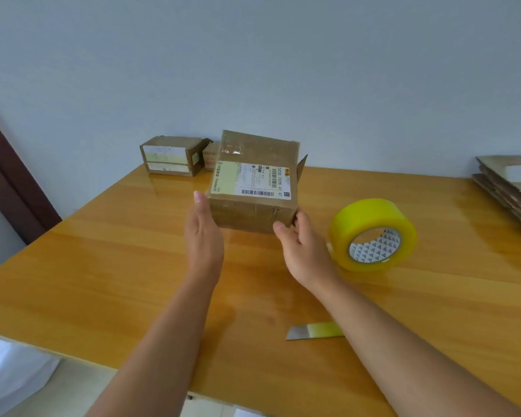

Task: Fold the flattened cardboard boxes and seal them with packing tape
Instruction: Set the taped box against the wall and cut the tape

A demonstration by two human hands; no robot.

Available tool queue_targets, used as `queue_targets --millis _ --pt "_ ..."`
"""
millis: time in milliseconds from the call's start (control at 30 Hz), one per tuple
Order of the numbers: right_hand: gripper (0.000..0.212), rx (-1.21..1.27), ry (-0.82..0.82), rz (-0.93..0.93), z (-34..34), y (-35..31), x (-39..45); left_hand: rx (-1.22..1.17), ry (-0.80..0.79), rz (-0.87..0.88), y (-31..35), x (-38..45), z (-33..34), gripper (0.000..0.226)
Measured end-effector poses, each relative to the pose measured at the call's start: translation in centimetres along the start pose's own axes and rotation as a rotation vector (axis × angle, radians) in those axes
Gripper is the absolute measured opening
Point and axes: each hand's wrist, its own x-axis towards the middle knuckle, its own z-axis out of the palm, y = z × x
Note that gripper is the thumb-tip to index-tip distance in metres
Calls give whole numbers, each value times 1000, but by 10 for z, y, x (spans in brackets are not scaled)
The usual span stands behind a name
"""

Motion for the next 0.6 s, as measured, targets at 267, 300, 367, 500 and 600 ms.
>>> queue_targets --millis 267,300,367,500,600 --pt "35 -89 -11 -40 -62 -67 35 19 -117 104 58 40 24 64" --pt "31 -102 -13 -19 -74 -74 43 23 -133 109 60 43 31 61" --pt "24 -132 -26 21 -102 -85 63 30 -176 99 63 48 52 60" --pt "25 -201 -69 81 -143 -76 102 59 -287 99 60 60 81 73" --pt "29 -195 -123 129 -163 -56 127 93 -366 95 52 71 102 52"
